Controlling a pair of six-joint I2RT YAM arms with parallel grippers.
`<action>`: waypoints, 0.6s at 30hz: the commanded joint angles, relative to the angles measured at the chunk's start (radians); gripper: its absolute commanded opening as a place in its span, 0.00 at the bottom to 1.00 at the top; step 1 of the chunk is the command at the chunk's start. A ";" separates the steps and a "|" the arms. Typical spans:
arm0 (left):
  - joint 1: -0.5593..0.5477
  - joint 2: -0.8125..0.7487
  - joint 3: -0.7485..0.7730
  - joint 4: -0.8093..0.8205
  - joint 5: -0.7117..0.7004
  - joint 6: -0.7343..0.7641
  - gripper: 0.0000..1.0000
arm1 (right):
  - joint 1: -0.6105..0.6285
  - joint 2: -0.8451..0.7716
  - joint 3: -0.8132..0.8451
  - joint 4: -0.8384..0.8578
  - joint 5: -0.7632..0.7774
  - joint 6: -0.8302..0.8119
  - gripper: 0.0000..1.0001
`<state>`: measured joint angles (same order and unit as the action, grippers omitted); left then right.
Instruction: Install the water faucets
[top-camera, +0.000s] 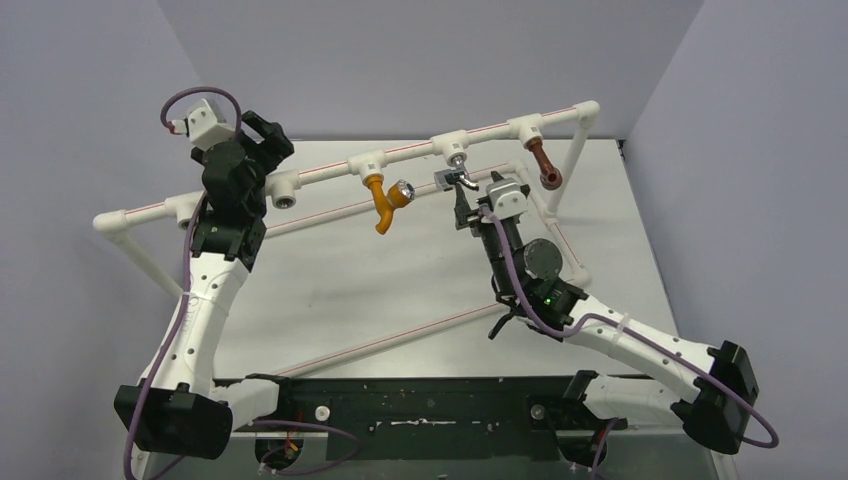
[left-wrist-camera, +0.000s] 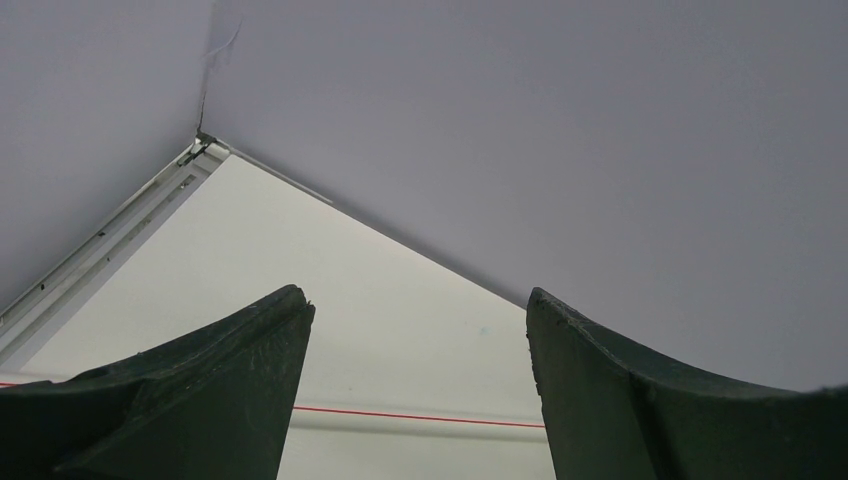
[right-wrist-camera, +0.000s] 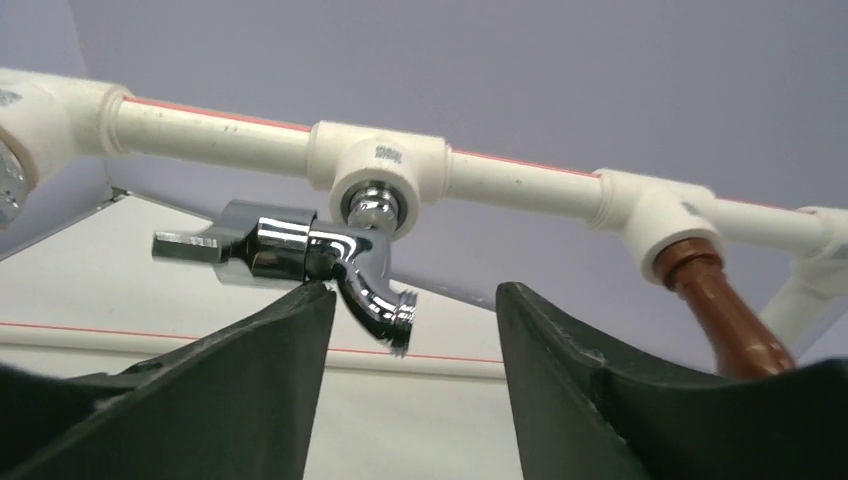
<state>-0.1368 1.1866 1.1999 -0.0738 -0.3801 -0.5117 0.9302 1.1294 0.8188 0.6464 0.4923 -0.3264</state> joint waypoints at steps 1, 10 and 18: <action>-0.005 0.065 -0.087 -0.253 0.027 0.005 0.76 | -0.005 -0.118 0.060 -0.018 -0.102 -0.013 0.68; -0.005 0.064 -0.088 -0.253 0.031 0.006 0.76 | -0.012 -0.233 0.134 -0.425 -0.337 -0.312 0.80; -0.005 0.066 -0.089 -0.251 0.030 0.007 0.76 | -0.012 -0.246 0.180 -0.620 -0.425 -0.662 0.81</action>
<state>-0.1368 1.1877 1.1999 -0.0746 -0.3763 -0.5117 0.9226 0.8864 0.9474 0.1371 0.1322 -0.7616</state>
